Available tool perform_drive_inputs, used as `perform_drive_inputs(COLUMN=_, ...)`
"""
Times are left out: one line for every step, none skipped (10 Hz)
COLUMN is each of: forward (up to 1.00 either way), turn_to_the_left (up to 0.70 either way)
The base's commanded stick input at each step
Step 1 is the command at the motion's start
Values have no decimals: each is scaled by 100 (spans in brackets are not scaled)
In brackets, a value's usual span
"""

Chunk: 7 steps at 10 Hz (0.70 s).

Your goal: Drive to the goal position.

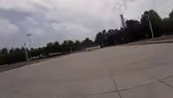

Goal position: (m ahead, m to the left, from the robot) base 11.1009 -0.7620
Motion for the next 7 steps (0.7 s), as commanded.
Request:
perform_drive_inputs(forward=70, turn_to_the_left=0)
perform_drive_inputs(forward=70, turn_to_the_left=0)
perform_drive_inputs(forward=70, turn_to_the_left=0)
perform_drive_inputs(forward=70, turn_to_the_left=0)
perform_drive_inputs(forward=70, turn_to_the_left=0)
perform_drive_inputs(forward=70, turn_to_the_left=0)
perform_drive_inputs(forward=70, turn_to_the_left=0)
